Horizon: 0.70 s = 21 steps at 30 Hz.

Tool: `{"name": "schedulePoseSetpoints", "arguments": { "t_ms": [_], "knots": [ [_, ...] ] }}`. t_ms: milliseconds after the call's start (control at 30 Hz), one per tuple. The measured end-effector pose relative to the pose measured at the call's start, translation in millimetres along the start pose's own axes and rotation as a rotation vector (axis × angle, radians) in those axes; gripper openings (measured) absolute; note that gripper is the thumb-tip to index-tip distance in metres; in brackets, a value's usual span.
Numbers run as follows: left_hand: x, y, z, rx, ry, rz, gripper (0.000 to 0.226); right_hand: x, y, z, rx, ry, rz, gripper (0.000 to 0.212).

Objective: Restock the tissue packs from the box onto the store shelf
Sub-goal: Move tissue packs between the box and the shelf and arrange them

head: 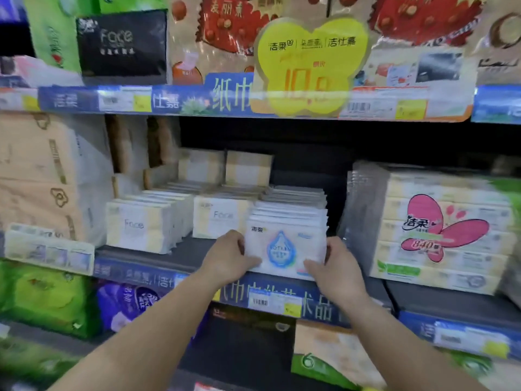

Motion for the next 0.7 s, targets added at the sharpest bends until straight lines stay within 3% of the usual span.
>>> {"name": "schedulePoseSetpoints", "arguments": {
  "t_ms": [67,133,200,300,433,533,633,700],
  "knots": [
    [-7.5,-3.0,4.1,-0.040,-0.040,0.004,0.047,0.5,0.3,-2.0,0.028,0.039,-0.063,0.044],
    [-14.5,-4.5,7.1,-0.058,-0.114,0.025,0.083,-2.1,1.2,-3.9,0.111,0.061,-0.100,0.075],
    [-15.7,-0.9,5.8,0.036,-0.243,0.012,0.088,-5.2,1.6,-7.2,0.198,-0.036,-0.096,0.096],
    [-13.7,4.5,2.8,0.058,-0.359,-0.075,0.063,-10.3,3.5,-11.0,0.256,-0.198,-0.072,0.096],
    [-12.5,1.7,1.8,-0.040,-0.295,-0.135,0.054,-11.8,4.4,-8.4,0.277,-0.152,-0.054,0.083],
    [-12.5,-0.4,0.9,-0.108,-0.270,-0.080,0.065,-10.4,3.2,-11.0,0.298,-0.128,-0.068,0.077],
    [-11.0,-0.6,3.1,-0.171,-0.245,-0.012,0.094,-3.1,-0.5,-8.3,0.327,-0.110,-0.088,0.088],
    [-5.2,-1.6,5.2,-0.195,-0.194,0.011,0.108,4.2,-5.7,-0.3,0.366,0.076,-0.065,0.094]
  ]
}}
Point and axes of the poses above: each hand's wrist, its own x-axis away from the middle knuckle, its own z-axis out of the back of the hand, y = z × x, the point moved 2 cm from there along -x, towards the middle knuckle, and after that the axes turned 10 degrees about x, right-handed, at the moved point
